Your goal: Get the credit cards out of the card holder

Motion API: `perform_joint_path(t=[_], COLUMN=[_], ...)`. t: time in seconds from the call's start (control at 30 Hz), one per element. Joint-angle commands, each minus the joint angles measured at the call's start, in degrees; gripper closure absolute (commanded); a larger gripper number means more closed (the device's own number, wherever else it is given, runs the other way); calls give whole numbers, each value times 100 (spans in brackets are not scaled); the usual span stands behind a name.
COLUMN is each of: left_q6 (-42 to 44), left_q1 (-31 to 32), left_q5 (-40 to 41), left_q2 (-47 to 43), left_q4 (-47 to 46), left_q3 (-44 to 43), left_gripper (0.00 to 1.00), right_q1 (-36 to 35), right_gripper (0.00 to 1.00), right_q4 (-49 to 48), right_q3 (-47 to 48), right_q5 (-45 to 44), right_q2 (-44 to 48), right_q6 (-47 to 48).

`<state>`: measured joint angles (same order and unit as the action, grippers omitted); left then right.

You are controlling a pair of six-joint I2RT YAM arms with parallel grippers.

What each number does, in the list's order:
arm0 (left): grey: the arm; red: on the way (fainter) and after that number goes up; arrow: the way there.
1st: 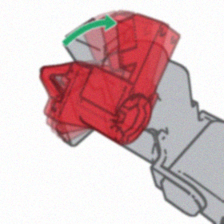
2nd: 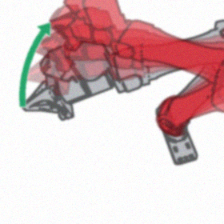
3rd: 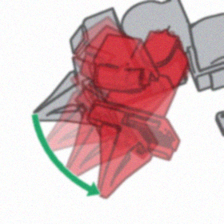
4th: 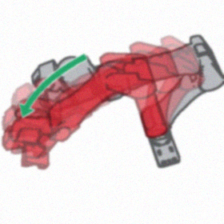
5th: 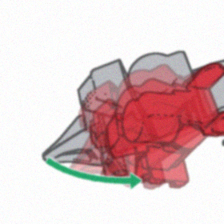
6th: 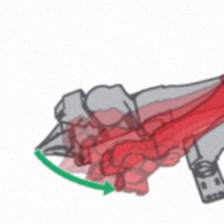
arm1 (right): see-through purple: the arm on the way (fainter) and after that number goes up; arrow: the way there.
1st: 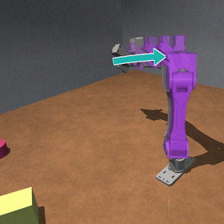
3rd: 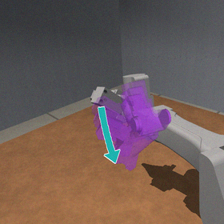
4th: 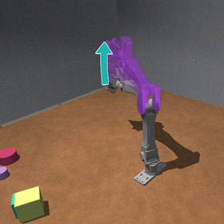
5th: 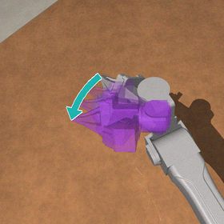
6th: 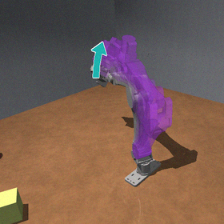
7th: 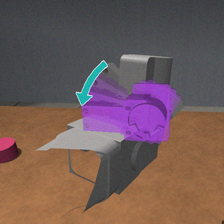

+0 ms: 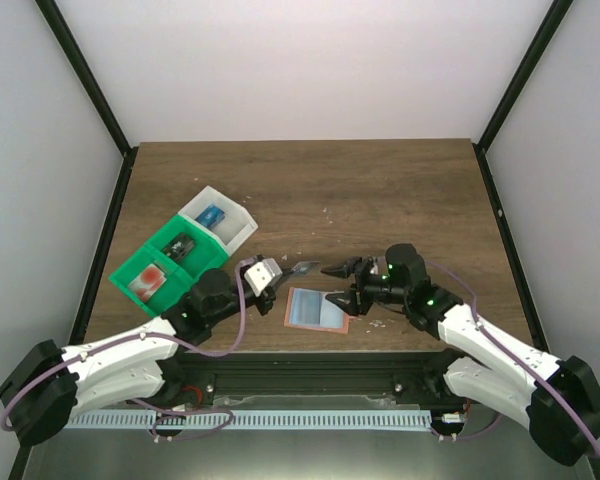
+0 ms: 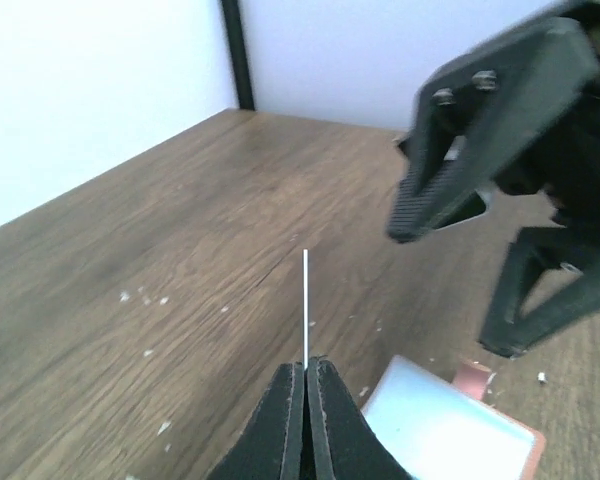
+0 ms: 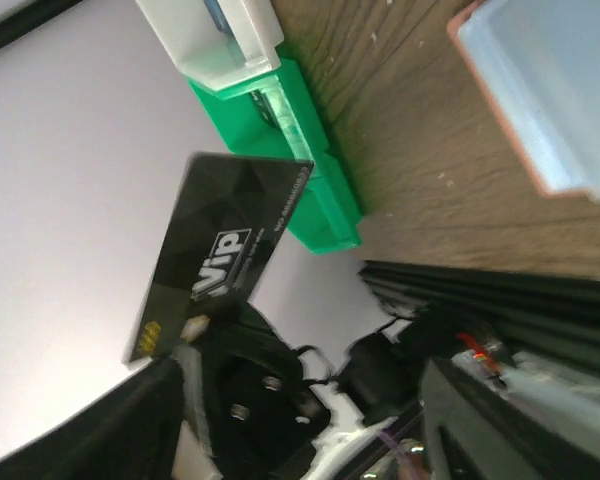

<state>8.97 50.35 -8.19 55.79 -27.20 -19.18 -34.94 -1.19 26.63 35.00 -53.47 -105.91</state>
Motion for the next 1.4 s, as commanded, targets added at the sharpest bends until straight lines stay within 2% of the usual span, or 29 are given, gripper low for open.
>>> perform_joint_path(t=[0.0,0.1,0.13,0.23,0.37,0.53,0.63,0.87,1.1,1.37], left_q6=[-1091,-1992,-2225,-2510,-3148,-4152,-4408,-4911,-5499,-5693], left_q1=[-234,-655,-822,-1152,-1616,-2685,-3228,-4141,-5063,-5164], left_q5=[628,657,657,752,1420,1523,1551,1458,1109,1836], left_q2=[-199,-398,-467,-759,-1362,-1897,-1915,-1586,-1107,-640], left_q4=[487,677,805,1201,1845,2951,3612,4334,4456,4150], left_q3=[-237,-326,-362,-415,-428,-772,-1077,-1449,-1375,-1360], left_gripper=[100,100,100,100,100,100,100,100,100,100], right_q1=[28,32,31,31,28,24,26,31,35,30], right_gripper=[22,2,1,0,0,0,0,0,0,0], right_q4=[-253,-667,-743,-730,-262,-251,-81,-11,1,179], right_q3=[-423,-902,-996,-1104,-988,-927,-810,-678,-548,-502], right_q5=[-134,-208,-239,-299,-412,-222,-175,1,266,62], right_q2=[210,409,508,640,602,433,276,-188,-356,-1], right_q6=[636,847,929,1493,2437,3173,3434,3632,3969,3969])
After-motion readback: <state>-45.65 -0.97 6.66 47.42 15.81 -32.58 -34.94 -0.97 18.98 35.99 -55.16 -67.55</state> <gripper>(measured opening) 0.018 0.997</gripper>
